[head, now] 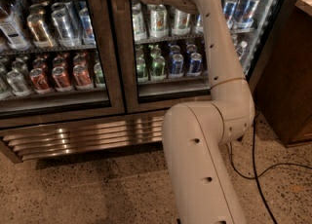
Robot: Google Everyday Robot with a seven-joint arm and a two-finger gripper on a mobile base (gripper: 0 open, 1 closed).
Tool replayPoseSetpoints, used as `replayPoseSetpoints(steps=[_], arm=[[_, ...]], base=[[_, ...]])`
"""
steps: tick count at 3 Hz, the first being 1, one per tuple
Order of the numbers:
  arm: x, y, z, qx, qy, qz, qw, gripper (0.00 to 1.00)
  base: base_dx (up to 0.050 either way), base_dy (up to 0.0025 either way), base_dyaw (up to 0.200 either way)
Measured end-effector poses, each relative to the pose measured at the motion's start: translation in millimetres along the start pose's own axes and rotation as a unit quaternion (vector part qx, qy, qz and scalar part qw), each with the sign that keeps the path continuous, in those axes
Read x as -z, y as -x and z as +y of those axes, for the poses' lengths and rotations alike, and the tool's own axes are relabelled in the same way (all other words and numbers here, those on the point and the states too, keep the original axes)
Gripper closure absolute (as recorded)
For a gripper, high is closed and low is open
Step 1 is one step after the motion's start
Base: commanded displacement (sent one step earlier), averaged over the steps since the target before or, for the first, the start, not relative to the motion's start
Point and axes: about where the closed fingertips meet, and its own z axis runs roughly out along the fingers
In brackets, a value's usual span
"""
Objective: Open right fridge door
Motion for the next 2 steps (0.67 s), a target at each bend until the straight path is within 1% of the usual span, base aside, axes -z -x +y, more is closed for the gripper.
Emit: replayPoseSetpoints(steps=[1,2], arm=[[0.4,1.9,-6.3,0.000,0.000,0.000,1.0000,1.00],[0.0,-0.3,-0.5,0.000,-0.001,0.000,1.0000,1.00]], base=[[0.000,0.00000,0.000],[0.000,0.00000,0.000]])
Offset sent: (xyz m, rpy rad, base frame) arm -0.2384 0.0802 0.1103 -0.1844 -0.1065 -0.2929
